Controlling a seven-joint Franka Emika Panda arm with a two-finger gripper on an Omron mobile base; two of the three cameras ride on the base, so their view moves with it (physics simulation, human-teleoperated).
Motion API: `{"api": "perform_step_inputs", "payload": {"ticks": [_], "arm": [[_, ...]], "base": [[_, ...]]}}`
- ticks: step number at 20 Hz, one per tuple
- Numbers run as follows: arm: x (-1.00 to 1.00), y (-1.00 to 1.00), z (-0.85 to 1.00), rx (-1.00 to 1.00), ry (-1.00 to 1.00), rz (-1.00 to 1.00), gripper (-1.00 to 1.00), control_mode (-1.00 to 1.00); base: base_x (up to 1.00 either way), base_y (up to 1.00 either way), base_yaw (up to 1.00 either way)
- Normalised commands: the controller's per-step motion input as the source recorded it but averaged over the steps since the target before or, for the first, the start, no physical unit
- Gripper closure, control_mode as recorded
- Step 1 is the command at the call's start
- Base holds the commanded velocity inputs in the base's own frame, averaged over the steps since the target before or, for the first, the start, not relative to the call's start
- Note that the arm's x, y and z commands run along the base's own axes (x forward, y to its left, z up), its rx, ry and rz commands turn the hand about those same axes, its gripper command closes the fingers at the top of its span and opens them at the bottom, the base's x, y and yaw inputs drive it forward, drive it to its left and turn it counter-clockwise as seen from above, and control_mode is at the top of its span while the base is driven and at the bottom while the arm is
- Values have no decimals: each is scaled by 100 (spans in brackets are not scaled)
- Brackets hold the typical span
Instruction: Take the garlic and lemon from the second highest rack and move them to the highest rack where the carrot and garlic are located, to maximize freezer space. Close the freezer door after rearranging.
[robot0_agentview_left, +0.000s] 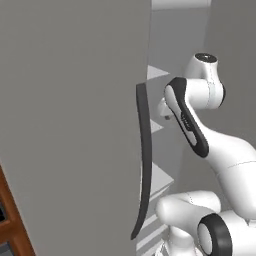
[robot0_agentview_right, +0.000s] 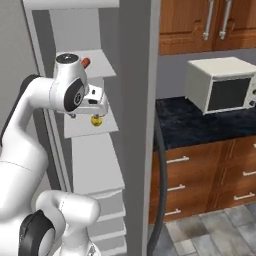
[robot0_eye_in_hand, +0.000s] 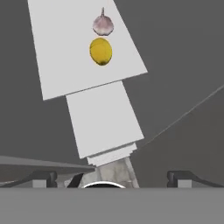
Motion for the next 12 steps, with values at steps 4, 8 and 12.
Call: {"api": "perform_step_inputs", "payload": {"ticks": [4,8,12], "arm": [[0,0,0,0,0,0,-100,100],[0,0,0,0,0,0,-100,100],[0,0,0,0,0,0,-100,100]], "base": [[47,-41,44],[48,-47,41],[53,-61,30]]}}
